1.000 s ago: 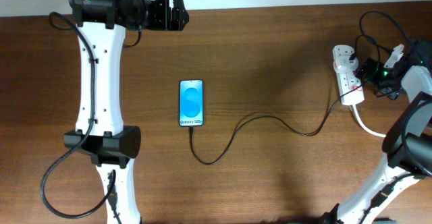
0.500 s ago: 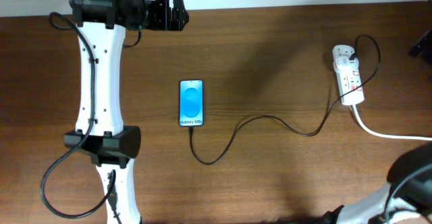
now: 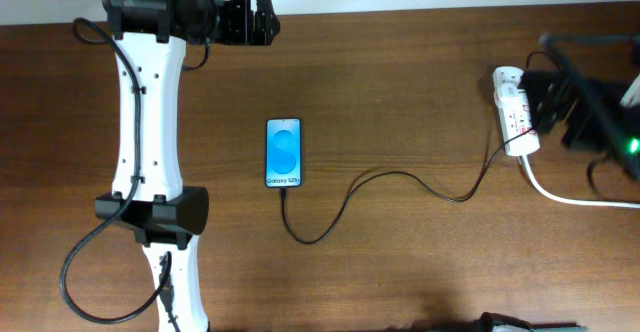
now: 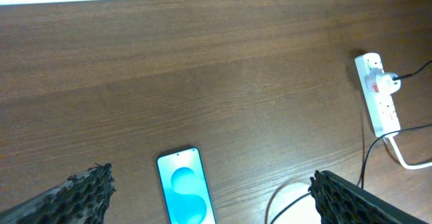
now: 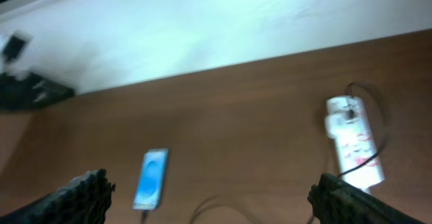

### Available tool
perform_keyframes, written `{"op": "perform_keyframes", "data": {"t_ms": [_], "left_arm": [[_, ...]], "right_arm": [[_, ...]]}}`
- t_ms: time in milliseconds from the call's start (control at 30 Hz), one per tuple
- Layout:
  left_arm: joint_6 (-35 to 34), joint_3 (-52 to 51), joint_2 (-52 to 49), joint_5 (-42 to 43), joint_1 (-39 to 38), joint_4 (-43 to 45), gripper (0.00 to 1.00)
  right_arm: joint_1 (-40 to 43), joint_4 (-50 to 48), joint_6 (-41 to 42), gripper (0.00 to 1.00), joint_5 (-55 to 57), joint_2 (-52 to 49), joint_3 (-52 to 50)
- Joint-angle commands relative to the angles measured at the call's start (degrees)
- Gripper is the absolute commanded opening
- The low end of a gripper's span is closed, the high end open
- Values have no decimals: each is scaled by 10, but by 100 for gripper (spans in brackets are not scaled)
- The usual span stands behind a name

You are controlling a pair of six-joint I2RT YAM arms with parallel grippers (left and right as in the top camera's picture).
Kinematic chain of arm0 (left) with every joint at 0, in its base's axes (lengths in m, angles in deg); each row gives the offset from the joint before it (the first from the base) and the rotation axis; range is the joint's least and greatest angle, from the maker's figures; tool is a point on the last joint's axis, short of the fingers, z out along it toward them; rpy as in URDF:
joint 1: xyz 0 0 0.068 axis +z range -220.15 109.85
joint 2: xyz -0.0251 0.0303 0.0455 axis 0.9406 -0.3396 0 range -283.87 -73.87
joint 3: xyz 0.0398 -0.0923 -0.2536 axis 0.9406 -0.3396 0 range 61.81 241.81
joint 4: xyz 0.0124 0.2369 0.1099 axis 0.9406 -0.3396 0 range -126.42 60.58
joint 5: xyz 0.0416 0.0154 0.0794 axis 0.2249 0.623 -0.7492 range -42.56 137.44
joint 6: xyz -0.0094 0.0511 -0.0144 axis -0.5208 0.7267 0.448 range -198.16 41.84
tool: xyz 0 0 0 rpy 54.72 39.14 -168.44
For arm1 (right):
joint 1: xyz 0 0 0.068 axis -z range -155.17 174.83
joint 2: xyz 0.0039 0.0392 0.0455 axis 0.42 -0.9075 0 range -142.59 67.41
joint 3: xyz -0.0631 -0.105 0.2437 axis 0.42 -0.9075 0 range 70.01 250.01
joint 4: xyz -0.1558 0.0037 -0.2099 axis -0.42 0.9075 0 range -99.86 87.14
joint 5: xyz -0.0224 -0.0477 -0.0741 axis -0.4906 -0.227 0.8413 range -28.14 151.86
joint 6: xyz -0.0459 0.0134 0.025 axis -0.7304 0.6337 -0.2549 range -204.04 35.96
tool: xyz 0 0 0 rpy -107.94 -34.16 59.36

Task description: Plug charger to phone and switch on socket

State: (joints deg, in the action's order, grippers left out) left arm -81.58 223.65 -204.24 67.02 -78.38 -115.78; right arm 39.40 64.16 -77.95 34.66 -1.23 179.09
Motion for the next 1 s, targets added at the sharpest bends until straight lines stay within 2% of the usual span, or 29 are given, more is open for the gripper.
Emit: {"op": "perform_keyframes", "data": {"t_ms": [0, 133, 300, 367, 400, 467, 533, 733, 833, 967], "left_arm": [[7, 6, 1, 6, 1, 1, 99], [7, 6, 1, 6, 1, 1, 100], [7, 6, 1, 6, 1, 1, 99], [7, 6, 1, 6, 1, 1, 99], [7, 6, 1, 6, 1, 1, 99], [7, 6, 1, 6, 1, 1, 99], [7, 6, 1, 6, 1, 1, 99], [7, 6, 1, 6, 1, 1, 99], [7, 6, 1, 6, 1, 1, 99], [7, 6, 1, 6, 1, 1, 99]], "right_arm": [[-30, 37, 6, 98, -25, 26, 8], [-29, 39, -20, 99, -22, 33, 8], [-30, 161, -51, 98, -19, 40, 3], [-38, 136, -123, 98, -17, 63, -30], [-47, 91, -153, 98, -11, 93, -75], [-62, 2, -157, 98, 24, 152, -173], [-75, -119, -157, 98, 42, 235, -322], [-113, -498, -116, 98, 68, 445, -712], [-151, -661, -115, 98, 112, 515, -856], [-164, -751, -109, 99, 144, 576, -979]]}}
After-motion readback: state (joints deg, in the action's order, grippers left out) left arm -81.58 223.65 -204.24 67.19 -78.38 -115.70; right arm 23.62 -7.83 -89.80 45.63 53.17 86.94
